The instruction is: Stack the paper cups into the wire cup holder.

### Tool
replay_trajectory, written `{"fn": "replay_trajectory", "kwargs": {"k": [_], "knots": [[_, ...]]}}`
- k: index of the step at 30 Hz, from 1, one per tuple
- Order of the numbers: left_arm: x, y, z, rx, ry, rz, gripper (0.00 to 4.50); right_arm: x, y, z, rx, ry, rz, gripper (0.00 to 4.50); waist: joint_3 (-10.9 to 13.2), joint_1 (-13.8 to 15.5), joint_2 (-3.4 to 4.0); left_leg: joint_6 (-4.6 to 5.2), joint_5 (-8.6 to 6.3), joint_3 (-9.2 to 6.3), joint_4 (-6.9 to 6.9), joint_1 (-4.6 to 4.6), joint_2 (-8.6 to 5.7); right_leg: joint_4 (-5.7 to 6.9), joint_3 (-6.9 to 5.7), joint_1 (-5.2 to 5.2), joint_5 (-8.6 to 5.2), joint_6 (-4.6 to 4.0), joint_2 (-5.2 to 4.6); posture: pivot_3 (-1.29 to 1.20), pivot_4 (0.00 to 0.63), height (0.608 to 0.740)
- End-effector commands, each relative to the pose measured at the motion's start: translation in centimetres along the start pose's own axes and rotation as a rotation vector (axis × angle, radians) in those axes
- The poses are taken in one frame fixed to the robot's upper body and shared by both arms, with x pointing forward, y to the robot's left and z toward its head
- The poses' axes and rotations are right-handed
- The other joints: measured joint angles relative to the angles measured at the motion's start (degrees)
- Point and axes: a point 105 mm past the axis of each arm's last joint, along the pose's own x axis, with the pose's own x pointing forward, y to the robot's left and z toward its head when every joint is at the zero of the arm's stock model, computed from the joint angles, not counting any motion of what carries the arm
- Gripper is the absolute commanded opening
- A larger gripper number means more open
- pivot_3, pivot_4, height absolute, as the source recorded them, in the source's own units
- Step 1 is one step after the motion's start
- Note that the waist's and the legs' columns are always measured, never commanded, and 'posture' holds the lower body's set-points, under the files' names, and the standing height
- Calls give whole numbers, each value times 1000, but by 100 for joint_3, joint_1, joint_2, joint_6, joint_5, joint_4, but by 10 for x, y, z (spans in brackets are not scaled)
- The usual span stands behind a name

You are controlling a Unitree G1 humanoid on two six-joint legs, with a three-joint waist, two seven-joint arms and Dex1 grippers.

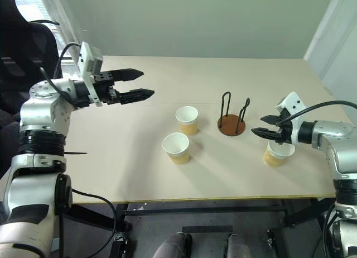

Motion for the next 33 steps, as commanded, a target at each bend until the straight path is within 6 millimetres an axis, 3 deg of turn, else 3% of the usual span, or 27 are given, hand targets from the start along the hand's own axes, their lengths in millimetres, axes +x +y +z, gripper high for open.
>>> {"fn": "replay_trajectory", "kwargs": {"k": [1,33], "knots": [[1,-8,9,82,0,-40,4475,3,0,16,-31,-15,-3,2805,0,-17,0,1,1,1,0,1,0,-1,1,0,0,3,0,0,150,740],[-11,-21,20,125,11,-47,4475,63,-25,22,2,54,-143,2805,1,-4,0,4,-10,-1,8,0,2,6,0,-6,3,0,-2,0,150,740]]}}
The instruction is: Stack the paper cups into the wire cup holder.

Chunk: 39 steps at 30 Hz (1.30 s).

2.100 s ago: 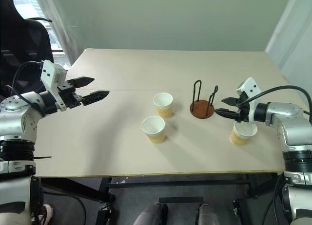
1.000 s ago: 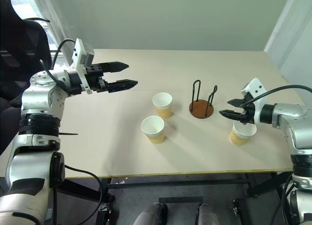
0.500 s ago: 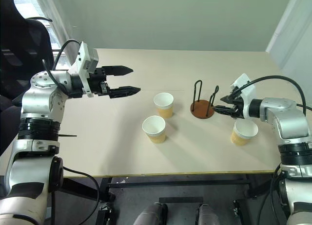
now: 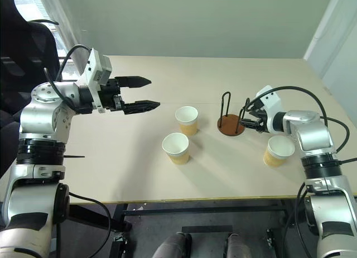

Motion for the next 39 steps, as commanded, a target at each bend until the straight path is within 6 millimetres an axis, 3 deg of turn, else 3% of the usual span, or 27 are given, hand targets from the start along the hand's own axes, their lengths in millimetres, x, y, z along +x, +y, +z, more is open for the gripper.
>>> {"fn": "replay_trajectory", "kwargs": {"k": [1,11,14,20,21,27,39], "knots": [[-9,2,16,48,-32,25,4475,-2,-4,20,-45,-42,-28,2805,0,11,0,-1,-1,-1,0,0,0,0,-1,0,0,-1,0,0,150,740],[-11,4,14,42,-27,34,4475,10,3,25,-22,-44,-26,2805,0,11,0,-6,-8,-1,-1,-1,1,1,-1,-3,-3,-6,0,0,150,740],[-12,5,13,40,-27,38,4500,12,6,25,-16,-42,-19,2229,0,9,0,-7,-10,-1,-1,-1,1,1,-1,-4,-3,-6,0,0,150,740],[-13,6,11,37,-26,39,4500,12,9,22,-24,-25,-2,171,0,9,0,-9,-11,-1,-1,-1,1,1,-1,-4,-3,-6,0,0,150,740],[-13,6,11,37,-25,39,4500,12,8,22,-25,-24,0,40,0,9,0,-9,-11,-1,-1,-1,1,1,-1,-4,-3,-7,0,0,150,740],[-15,7,9,32,-18,29,4500,6,13,23,-44,-25,73,40,0,11,0,-9,-11,-1,-2,-2,1,1,-1,-5,-3,-7,0,0,150,740],[-19,8,5,26,-2,14,4500,-20,42,28,-133,-3,311,40,0,4,0,-8,-11,1,-4,-9,1,0,-2,-11,-6,-10,1,0,150,740]]}}
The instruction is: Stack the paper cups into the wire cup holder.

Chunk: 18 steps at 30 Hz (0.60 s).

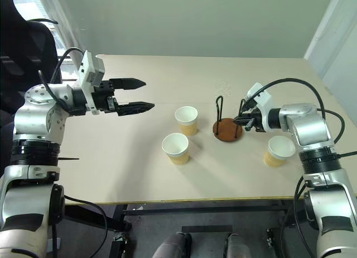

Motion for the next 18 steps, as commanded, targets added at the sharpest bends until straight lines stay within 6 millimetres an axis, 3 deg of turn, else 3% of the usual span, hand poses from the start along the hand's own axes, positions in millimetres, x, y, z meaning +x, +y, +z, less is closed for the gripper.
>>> {"fn": "replay_trajectory", "kwargs": {"k": [1,18], "knots": [[-8,4,14,51,-19,11,4500,-9,14,12,-57,-20,64,40,0,3,0,0,0,0,0,0,0,0,0,0,0,0,0,0,150,740],[-9,2,13,52,-7,-19,4500,-13,42,-4,-105,25,160,40,0,-3,0,7,5,3,5,0,0,2,1,2,0,1,0,0,150,740]]}}
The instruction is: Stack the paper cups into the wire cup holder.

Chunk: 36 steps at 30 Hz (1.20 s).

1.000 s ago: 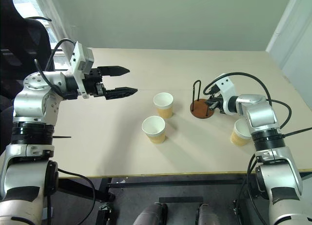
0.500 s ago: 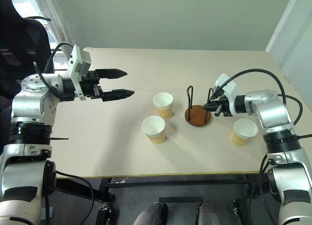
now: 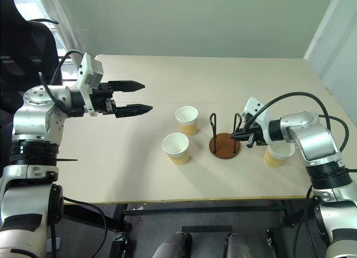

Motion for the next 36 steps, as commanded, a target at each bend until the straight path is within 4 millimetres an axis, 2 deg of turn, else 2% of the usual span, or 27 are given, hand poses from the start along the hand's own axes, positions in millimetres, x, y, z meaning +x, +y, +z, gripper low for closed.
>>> {"fn": "replay_trajectory", "kwargs": {"k": [1,15,22,29,32,36], "knots": [[-6,1,17,55,-16,-8,4500,-7,4,10,-56,-16,14,40,0,2,0,0,0,0,0,0,0,0,0,0,0,0,0,0,150,740],[-23,-26,7,26,95,-208,4500,-6,7,11,-72,-23,50,40,0,-10,0,2,1,-1,0,0,1,0,1,0,0,0,1,0,150,740],[-21,-29,6,26,103,-223,4500,-4,5,10,-84,-23,50,40,0,-9,0,4,3,-1,1,0,0,0,2,1,-1,-2,0,0,150,740],[-21,-29,6,25,105,-223,4500,-5,-4,-3,-111,33,22,40,0,-9,0,4,1,-1,0,0,1,-2,1,0,-2,-3,0,0,150,740],[-20,-30,6,26,105,-224,4500,-7,-9,-9,-126,67,4,743,-1,-7,-1,4,1,-2,0,0,1,0,1,1,-2,-3,0,0,150,740],[-19,-30,8,27,100,-227,4500,-11,-14,-13,-143,87,-20,2103,-1,-19,-1,4,2,-1,0,2,2,2,2,1,-2,-3,0,0,150,740]]}}
